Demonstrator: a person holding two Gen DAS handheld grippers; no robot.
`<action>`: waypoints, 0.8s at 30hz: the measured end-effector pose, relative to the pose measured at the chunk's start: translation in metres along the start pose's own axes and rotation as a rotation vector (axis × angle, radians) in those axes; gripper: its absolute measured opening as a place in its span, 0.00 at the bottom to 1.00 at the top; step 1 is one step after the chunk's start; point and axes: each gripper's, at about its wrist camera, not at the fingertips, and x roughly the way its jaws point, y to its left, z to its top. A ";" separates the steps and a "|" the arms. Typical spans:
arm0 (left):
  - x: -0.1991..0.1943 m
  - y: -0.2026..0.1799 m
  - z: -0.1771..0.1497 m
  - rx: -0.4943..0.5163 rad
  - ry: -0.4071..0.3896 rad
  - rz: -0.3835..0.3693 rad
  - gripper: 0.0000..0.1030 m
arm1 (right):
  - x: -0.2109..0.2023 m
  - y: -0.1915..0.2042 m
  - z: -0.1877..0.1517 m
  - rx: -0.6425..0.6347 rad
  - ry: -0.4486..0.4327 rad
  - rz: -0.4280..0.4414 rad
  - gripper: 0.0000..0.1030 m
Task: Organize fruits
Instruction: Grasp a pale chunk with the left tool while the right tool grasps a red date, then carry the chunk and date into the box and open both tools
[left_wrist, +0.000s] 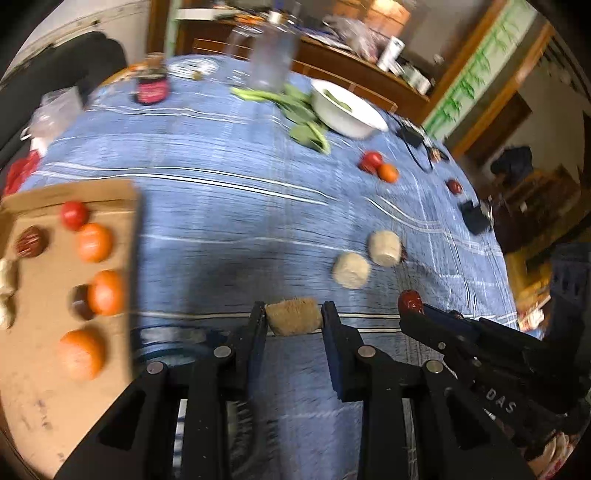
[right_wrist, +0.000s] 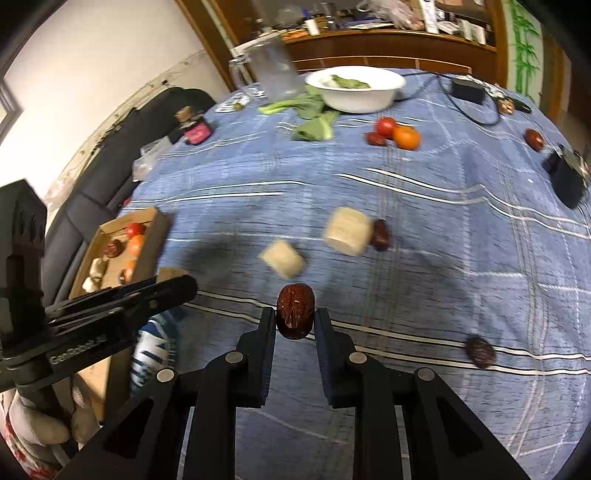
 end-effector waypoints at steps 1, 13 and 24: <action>-0.009 0.011 0.000 -0.019 -0.011 0.008 0.28 | 0.002 0.010 0.002 -0.013 0.000 0.011 0.22; -0.072 0.153 -0.027 -0.199 -0.029 0.223 0.28 | 0.042 0.142 0.003 -0.180 0.068 0.151 0.23; -0.070 0.203 -0.033 -0.178 0.028 0.245 0.28 | 0.094 0.227 0.003 -0.276 0.136 0.174 0.23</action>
